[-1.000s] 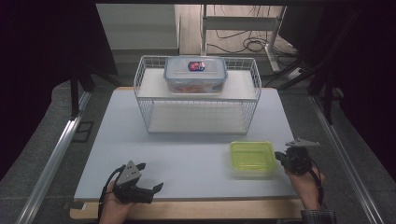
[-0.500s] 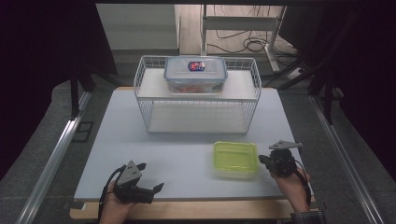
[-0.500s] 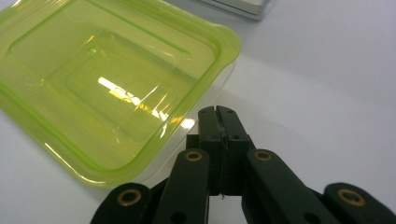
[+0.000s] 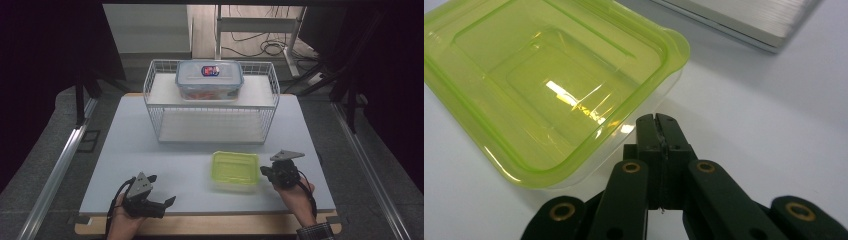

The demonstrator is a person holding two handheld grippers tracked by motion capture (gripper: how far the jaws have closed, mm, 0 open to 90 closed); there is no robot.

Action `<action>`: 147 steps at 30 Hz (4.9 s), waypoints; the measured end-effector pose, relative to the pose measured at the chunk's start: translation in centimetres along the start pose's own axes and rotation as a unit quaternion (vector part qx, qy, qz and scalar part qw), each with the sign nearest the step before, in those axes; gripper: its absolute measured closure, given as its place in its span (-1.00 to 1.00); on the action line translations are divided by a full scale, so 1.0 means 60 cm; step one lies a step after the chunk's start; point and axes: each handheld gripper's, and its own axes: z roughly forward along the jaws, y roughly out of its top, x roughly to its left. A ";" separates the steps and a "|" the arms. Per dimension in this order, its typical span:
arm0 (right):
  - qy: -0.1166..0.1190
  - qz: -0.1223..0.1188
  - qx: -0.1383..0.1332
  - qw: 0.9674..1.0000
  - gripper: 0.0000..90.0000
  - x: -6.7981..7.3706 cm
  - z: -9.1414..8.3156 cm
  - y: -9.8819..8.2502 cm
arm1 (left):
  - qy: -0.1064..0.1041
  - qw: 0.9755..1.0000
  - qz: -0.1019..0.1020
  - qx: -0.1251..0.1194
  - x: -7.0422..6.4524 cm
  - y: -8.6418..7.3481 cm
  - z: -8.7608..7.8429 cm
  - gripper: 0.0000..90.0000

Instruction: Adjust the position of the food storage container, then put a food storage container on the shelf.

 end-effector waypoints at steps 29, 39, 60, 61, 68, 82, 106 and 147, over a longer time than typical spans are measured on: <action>0.014 0.011 -0.030 0.999 0.22 0.000 -0.012 -0.003 | 0.003 1.000 0.003 0.007 0.000 -0.001 0.000 -0.89; 0.059 0.047 -0.051 0.996 -0.10 -0.007 -0.024 -0.004 | 0.003 1.000 0.003 0.007 0.001 -0.001 0.000 -0.89; 0.141 0.187 -0.034 0.972 0.31 -0.002 0.038 0.023 | 0.004 1.000 0.011 0.009 -0.002 0.000 0.001 -0.89; 0.145 0.196 -0.028 0.969 0.33 -0.004 0.044 0.024 | 0.004 1.000 0.011 0.009 -0.002 0.000 0.001 -0.89; 0.187 0.255 -0.003 0.949 0.51 -0.015 0.068 0.023 | 0.004 1.000 0.011 0.009 -0.002 0.000 0.001 -0.89; 0.270 0.304 0.015 0.914 0.79 -0.028 0.080 0.024 | 0.007 1.000 0.012 0.007 -0.002 0.000 -0.001 -0.89; 0.265 0.281 -0.045 0.921 0.79 -0.031 0.008 0.080 | 0.008 1.000 0.010 0.007 -0.001 0.000 -0.001 -0.89; 0.265 0.260 -0.115 0.922 0.79 -0.042 -0.092 0.221 | 0.006 1.000 0.007 0.006 0.001 -0.001 -0.002 -0.90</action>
